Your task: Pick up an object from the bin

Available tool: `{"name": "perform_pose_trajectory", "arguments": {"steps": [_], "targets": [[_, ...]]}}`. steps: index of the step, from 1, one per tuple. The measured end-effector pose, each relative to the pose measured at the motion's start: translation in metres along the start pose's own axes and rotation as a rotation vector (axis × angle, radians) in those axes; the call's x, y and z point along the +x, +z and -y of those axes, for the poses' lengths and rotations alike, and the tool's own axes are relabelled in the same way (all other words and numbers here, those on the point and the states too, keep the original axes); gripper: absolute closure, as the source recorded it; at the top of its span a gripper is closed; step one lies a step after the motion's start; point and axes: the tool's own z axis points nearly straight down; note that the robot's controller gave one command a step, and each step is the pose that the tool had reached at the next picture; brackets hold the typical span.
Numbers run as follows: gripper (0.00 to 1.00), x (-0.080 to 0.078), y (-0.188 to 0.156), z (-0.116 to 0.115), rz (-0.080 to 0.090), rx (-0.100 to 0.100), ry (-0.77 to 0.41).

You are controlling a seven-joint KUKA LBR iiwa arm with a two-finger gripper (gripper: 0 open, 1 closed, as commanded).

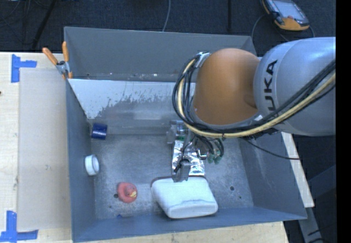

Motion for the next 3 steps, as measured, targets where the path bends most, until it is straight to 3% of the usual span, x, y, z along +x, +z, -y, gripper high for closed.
{"name": "perform_pose_trajectory", "arguments": {"steps": [1,2,3], "targets": [[0.0,0.04,0.112,-0.055,0.002,0.001,-0.431],[0.0,0.01,0.121,-0.135,0.008,0.005,-0.746],[0.0,0.038,-0.002,-0.123,0.013,0.005,-1.109]]}}
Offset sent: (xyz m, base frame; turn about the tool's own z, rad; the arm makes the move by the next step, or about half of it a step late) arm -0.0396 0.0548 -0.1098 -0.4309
